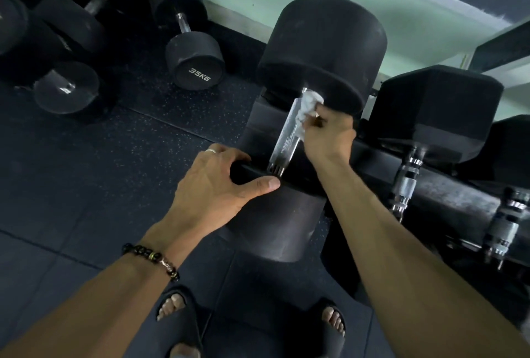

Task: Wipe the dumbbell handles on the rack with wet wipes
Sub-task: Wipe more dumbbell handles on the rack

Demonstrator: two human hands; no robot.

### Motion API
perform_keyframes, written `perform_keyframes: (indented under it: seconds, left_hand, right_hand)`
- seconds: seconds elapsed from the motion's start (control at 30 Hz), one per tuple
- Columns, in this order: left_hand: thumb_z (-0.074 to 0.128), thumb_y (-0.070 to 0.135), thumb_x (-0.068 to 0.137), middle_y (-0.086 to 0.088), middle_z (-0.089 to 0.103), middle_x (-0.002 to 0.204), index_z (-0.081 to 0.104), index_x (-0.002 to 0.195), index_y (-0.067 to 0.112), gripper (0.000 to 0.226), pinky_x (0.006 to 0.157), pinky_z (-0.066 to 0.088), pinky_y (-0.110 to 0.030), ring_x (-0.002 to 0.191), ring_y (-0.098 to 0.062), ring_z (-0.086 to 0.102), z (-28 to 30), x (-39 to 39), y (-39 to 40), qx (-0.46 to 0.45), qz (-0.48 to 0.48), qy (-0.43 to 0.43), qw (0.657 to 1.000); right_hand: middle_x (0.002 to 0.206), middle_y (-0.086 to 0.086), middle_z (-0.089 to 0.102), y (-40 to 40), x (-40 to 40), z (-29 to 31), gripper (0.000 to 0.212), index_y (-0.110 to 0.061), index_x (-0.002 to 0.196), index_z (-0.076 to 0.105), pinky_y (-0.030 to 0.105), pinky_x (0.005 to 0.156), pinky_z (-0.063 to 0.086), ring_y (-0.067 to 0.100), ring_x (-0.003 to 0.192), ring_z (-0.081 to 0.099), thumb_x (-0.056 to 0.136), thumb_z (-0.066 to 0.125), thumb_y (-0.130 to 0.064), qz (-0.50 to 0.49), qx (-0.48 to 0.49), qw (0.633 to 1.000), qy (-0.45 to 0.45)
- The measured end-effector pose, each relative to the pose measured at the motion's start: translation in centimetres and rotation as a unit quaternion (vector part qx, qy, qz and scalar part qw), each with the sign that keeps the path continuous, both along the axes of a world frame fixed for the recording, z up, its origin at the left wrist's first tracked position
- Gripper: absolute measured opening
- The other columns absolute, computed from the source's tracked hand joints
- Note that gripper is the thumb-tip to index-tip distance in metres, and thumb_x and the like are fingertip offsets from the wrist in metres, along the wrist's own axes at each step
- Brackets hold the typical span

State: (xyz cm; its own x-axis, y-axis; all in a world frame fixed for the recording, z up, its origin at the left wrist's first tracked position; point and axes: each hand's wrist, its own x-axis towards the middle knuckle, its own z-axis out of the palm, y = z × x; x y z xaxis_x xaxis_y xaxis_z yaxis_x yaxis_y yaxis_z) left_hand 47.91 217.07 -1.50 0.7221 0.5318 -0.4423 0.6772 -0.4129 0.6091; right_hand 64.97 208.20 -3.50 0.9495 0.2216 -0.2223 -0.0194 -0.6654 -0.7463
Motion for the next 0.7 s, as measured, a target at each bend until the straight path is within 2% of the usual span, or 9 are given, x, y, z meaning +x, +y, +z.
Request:
perform_keyframes:
  seconds: [0.07,0.1,0.2,0.3,0.4,0.5,0.57,0.63,0.7]
  left_hand:
    - [0.059,0.081,0.063,0.012,0.05,0.124,0.059,0.123,0.033,0.076,0.099,0.047,-0.045,0.123,-0.012,0.046,0.0,-0.1,-0.1,-0.005,0.0,-0.004,1.0]
    - [0.058,0.081,0.063,0.012,0.05,0.125,0.059,0.123,0.033,0.077,0.099,0.047,-0.045,0.123,-0.012,0.046,0.0,-0.1,-0.1,-0.007,0.0,-0.003,1.0]
    - [0.056,0.083,0.061,0.012,0.049,0.126,0.059,0.123,0.034,0.078,0.099,0.047,-0.046,0.122,-0.012,0.047,0.1,-0.1,0.0,-0.007,-0.004,0.005,1.0]
    - [0.049,0.088,0.055,0.011,0.05,0.126,0.059,0.123,0.033,0.088,0.098,0.048,-0.046,0.122,-0.012,0.047,0.3,-0.1,0.0,-0.007,-0.007,0.002,1.0]
    - [0.052,0.086,0.058,0.012,0.049,0.126,0.059,0.123,0.033,0.084,0.099,0.047,-0.045,0.122,-0.012,0.047,0.3,0.0,0.0,-0.007,-0.007,0.005,1.0]
    - [0.059,0.08,0.065,0.012,0.049,0.125,0.059,0.122,0.034,0.073,0.099,0.046,-0.042,0.121,-0.011,0.047,0.2,0.0,0.0,-0.004,-0.004,0.001,1.0]
    - [0.059,0.08,0.064,0.012,0.05,0.122,0.06,0.121,0.033,0.074,0.099,0.047,-0.042,0.119,-0.011,0.048,0.1,-0.1,0.0,-0.007,0.0,-0.001,1.0]
    - [0.057,0.082,0.061,0.013,0.051,0.12,0.061,0.12,0.033,0.077,0.097,0.048,-0.042,0.117,-0.01,0.049,0.0,-0.1,0.0,-0.006,0.002,-0.008,1.0]
    - [0.055,0.083,0.059,0.013,0.052,0.119,0.062,0.119,0.033,0.079,0.096,0.049,-0.04,0.115,-0.009,0.05,-0.1,0.0,0.0,-0.001,0.003,-0.011,1.0]
  right_hand:
    - [0.083,0.003,0.06,-0.4,-0.6,-0.1,0.022,-0.02,0.092,0.069,0.011,0.055,0.044,0.017,0.073,0.057,0.091,0.051,-0.008,0.083,-0.037,0.996,0.012]
    - [0.078,0.003,0.055,-0.7,-0.8,-0.1,0.018,-0.022,0.08,0.062,0.013,0.052,0.042,0.017,0.068,0.052,0.089,0.05,-0.012,0.102,-0.037,0.993,0.038]
    - [0.07,0.002,0.058,0.0,0.3,-0.2,0.021,-0.023,0.067,0.064,0.03,0.069,0.051,0.019,0.069,0.057,0.085,0.06,-0.034,-0.006,0.021,0.996,0.092]
    - [0.06,-0.006,0.058,1.6,1.6,0.0,0.029,-0.017,0.065,0.068,0.025,0.07,0.051,0.016,0.069,0.061,0.09,0.068,-0.031,-0.117,0.065,0.99,0.038]
    - [0.071,0.004,0.07,0.3,0.2,-0.4,0.021,-0.012,0.084,0.077,0.027,0.071,0.058,0.02,0.076,0.069,0.085,0.071,-0.032,-0.05,-0.021,0.996,0.074]
    - [0.064,0.003,0.071,-2.6,-1.9,-1.2,0.019,-0.019,0.066,0.076,0.019,0.059,0.049,0.009,0.06,0.066,0.082,0.074,-0.028,0.099,-0.073,0.98,0.157]
    - [0.058,0.001,0.068,-2.4,-1.6,-1.4,0.029,-0.024,0.051,0.07,0.025,0.062,0.048,0.011,0.056,0.061,0.079,0.075,-0.03,0.067,-0.01,0.985,0.16]
    - [0.06,0.001,0.067,-1.3,-0.6,-1.6,0.03,-0.02,0.054,0.07,0.028,0.063,0.052,0.011,0.059,0.06,0.079,0.075,-0.037,-0.016,0.049,0.991,0.127]
    - [0.058,0.0,0.064,-1.0,-0.7,-1.7,0.036,-0.018,0.056,0.067,0.023,0.058,0.05,0.01,0.058,0.059,0.083,0.073,-0.04,-0.014,0.032,0.995,0.098]
